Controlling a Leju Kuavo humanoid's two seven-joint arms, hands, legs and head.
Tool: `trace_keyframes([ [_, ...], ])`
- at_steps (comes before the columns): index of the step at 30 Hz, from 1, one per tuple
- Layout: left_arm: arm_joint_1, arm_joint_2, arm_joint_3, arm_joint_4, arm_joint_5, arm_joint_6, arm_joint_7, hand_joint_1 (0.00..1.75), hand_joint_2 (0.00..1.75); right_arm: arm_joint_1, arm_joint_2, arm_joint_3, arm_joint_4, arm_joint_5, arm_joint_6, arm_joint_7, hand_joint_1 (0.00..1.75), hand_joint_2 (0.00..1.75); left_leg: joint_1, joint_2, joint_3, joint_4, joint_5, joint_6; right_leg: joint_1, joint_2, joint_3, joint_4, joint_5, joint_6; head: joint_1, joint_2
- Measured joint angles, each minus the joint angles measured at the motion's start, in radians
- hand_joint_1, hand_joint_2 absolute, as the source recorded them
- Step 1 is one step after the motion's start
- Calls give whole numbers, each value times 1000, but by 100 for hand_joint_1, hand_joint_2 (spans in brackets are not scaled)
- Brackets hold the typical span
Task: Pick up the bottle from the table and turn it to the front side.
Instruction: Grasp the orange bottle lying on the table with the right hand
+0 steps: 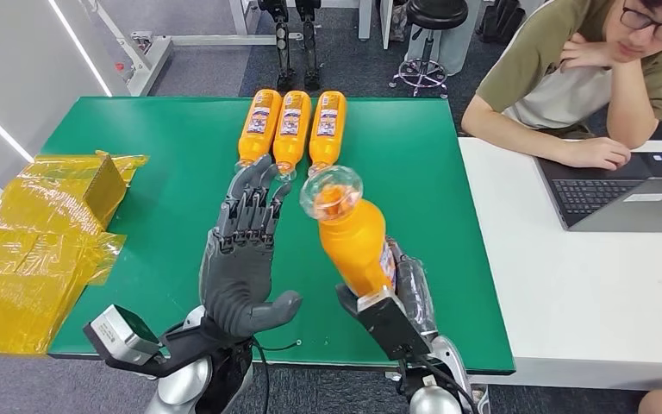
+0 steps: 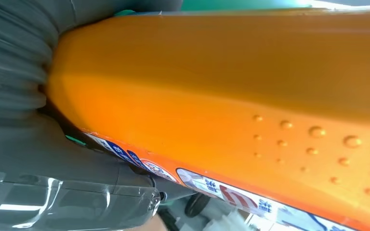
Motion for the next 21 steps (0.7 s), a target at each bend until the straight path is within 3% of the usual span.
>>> trace_keyframes([
  [8,-29,0,1,31,21,-16,-18,0,175,-66,-64,50,9,143,160,4,175,175,0,0,0,0,0,0,0,0,0,0,0,0,0,0],
  [21,-38,4,3,63,49,-24,-21,0,175,-142,-153,124,24,170,207,-17,175,175,0,0,0,0,0,0,0,0,0,0,0,0,0,0],
])
